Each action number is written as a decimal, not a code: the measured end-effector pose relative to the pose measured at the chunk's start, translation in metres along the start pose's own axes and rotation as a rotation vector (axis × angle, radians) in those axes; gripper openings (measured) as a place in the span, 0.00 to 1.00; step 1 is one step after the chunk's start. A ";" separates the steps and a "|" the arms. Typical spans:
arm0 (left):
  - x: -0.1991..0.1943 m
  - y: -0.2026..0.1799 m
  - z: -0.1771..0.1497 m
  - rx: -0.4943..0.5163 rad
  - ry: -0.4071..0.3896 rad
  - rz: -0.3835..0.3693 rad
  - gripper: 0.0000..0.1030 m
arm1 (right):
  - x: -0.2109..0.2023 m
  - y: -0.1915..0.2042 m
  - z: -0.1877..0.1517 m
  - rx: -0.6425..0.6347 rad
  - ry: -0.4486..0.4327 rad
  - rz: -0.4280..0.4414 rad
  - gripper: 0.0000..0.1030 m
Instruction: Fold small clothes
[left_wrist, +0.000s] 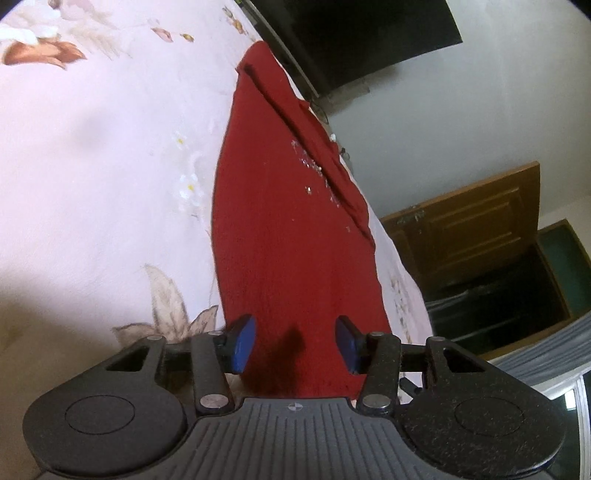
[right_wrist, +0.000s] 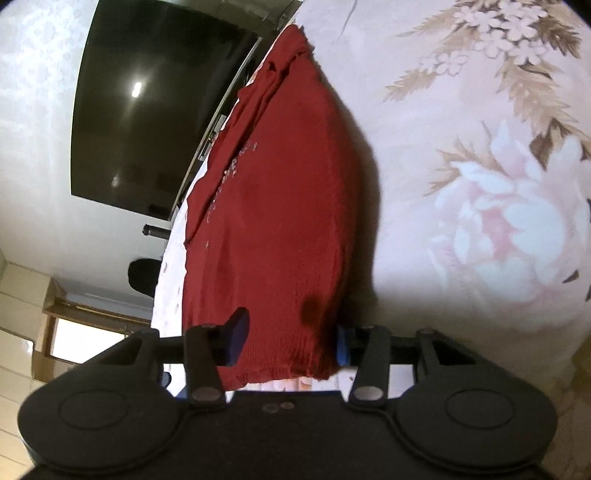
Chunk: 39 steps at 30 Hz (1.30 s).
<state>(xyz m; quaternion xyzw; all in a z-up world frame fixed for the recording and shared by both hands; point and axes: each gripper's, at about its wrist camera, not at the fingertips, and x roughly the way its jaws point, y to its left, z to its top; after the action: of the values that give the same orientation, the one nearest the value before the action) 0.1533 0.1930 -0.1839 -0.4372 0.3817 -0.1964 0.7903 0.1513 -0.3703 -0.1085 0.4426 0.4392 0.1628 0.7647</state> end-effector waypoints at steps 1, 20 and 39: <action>-0.002 -0.002 0.002 0.007 -0.003 0.014 0.47 | -0.001 0.000 0.000 0.004 0.000 -0.001 0.44; 0.022 0.013 0.022 -0.034 0.048 -0.043 0.48 | -0.010 -0.012 0.004 0.009 -0.020 0.002 0.51; 0.046 -0.005 0.009 -0.006 -0.012 0.049 0.02 | 0.004 -0.006 0.011 -0.011 -0.002 -0.020 0.23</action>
<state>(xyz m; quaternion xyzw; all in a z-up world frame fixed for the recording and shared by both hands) 0.1896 0.1655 -0.1962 -0.4314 0.3879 -0.1733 0.7959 0.1614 -0.3773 -0.1133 0.4340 0.4421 0.1571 0.7691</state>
